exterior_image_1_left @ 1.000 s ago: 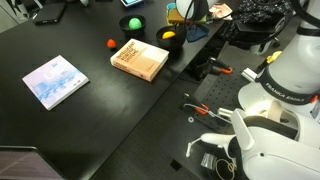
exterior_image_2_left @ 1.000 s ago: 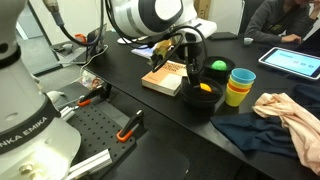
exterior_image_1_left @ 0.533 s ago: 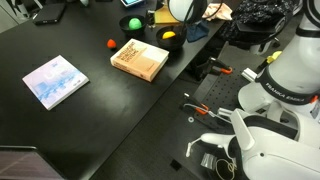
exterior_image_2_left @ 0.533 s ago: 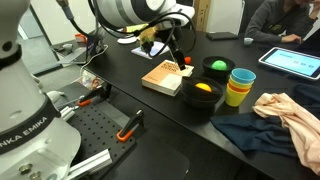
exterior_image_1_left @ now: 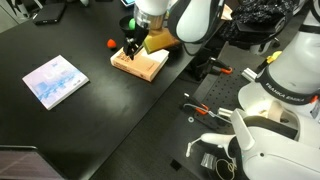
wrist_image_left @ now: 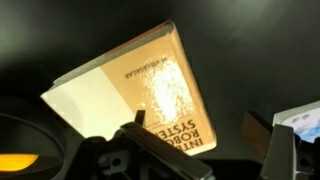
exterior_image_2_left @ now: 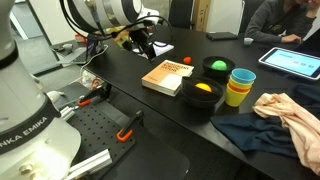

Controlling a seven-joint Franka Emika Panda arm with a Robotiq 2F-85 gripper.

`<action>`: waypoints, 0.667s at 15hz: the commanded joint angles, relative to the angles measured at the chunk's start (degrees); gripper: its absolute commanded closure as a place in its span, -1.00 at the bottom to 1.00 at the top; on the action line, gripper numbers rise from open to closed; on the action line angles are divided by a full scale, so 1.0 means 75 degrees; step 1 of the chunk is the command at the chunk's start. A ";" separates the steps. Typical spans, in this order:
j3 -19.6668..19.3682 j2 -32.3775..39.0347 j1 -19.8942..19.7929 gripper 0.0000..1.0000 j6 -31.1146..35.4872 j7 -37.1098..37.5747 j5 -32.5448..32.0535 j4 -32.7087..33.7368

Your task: Pick up the black bowl on top of the book and put it in the empty black bowl then open the orange book and flip the pages.

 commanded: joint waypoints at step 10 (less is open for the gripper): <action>0.3713 0.2519 -0.5961 -1.00 -0.0261 -0.0611 -0.3046 0.1803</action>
